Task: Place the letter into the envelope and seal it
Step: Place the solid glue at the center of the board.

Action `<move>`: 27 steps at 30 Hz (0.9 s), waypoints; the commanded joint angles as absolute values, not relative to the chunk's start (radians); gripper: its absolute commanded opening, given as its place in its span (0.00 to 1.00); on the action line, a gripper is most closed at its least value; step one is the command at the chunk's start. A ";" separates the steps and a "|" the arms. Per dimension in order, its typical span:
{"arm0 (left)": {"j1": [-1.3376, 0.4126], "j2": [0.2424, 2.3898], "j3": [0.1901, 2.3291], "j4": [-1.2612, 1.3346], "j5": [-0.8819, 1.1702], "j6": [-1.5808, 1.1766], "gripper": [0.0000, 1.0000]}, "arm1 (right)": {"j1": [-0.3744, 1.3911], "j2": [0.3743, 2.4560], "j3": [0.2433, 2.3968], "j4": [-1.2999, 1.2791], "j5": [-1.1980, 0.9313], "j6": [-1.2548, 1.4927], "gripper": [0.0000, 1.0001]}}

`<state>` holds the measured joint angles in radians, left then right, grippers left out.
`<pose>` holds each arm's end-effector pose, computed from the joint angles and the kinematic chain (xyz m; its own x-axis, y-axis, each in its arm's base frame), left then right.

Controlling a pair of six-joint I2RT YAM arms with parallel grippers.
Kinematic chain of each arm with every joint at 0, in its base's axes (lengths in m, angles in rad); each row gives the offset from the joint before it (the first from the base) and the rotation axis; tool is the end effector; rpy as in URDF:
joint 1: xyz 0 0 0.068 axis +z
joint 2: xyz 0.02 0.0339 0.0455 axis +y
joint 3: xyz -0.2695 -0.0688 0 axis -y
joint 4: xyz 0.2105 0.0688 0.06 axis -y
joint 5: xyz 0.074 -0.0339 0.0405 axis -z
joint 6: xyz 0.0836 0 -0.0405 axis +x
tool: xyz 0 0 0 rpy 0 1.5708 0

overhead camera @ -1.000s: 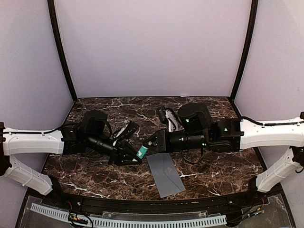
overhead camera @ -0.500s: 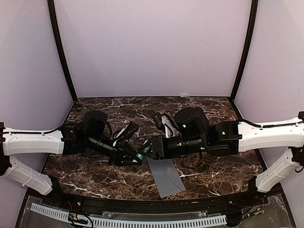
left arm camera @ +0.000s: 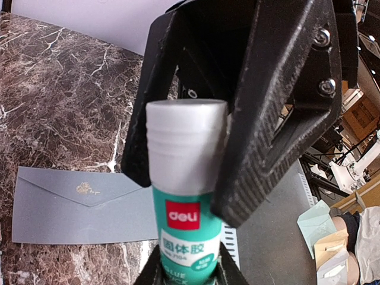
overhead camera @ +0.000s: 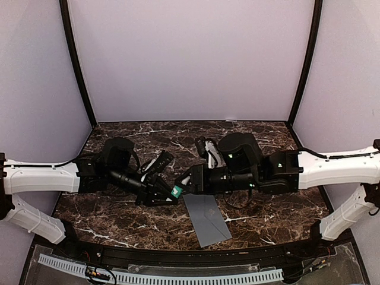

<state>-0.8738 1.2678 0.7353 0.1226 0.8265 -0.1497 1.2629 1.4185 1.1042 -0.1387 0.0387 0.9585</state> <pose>0.1269 -0.2474 0.2635 -0.3950 0.3145 -0.8632 0.9037 -0.0359 -0.4266 0.1060 0.3226 0.3029 -0.8469 0.0352 -0.5306 -0.4327 0.5344 0.7261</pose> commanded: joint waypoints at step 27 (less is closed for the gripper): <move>-0.529 1.102 0.773 0.027 0.496 -0.189 0.87 | 0.641 1.342 1.067 -0.592 0.355 0.648 0.12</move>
<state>-0.6041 1.1408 0.7517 0.0853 0.6388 -0.1699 0.8127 1.3865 1.1519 -0.5755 0.2607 0.7483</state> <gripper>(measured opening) 0.857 0.205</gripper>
